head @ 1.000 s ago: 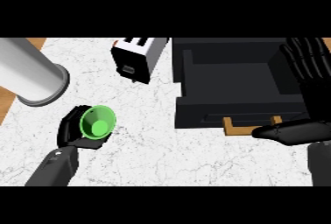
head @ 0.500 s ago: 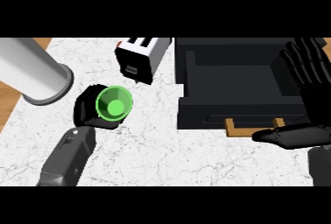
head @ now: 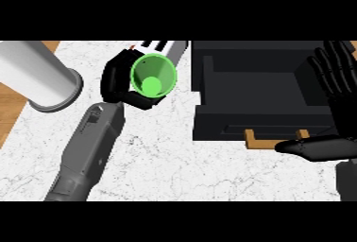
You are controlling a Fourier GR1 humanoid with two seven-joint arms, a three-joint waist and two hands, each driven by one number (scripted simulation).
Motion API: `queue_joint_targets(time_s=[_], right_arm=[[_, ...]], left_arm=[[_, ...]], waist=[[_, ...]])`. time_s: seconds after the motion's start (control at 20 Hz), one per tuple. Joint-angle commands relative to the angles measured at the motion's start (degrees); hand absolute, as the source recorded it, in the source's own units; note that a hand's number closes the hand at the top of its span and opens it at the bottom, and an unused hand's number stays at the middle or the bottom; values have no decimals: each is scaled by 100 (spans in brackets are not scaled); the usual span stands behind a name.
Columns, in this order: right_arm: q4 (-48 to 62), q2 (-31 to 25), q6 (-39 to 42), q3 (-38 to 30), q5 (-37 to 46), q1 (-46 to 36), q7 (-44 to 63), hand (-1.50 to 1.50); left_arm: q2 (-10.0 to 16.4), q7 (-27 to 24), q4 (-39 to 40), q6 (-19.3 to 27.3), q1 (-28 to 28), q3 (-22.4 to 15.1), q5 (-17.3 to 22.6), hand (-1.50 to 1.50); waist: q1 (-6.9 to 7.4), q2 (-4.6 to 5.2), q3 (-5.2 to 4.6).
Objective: Pick up the cup, place it into the drawer and close the drawer
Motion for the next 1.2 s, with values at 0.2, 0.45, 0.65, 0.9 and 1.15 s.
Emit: queue_joint_targets(time_s=[0.2, 0.45, 0.65, 0.9, 1.15], right_arm=[[372, -69, 5, -86, 51, -340, -159, -150], [111, 125, -201, 161, 274, -253, -5, -150], [223, -90, 155, -92, -127, -258, -162, -150], [390, 39, 310, -21, -229, -158, -509, -150], [320, -101, 295, -3, -170, -407, -277, -150]], left_arm=[[-194, 1820, -618, 1027, -1470, -594, 243, 150], [-197, 2251, -65, 2151, -2244, -1290, 674, 150], [-198, 2530, 851, 2177, -2745, -1292, 658, 150], [-199, 2675, 1811, 2584, -3305, -1645, 900, 150], [-199, 2984, 2352, 2279, -3437, -2227, 1077, 150]], waist=[[-78, 36, -2], [-207, 57, -4], [-283, 95, -2], [-543, 170, 7], [-753, 204, 7]])
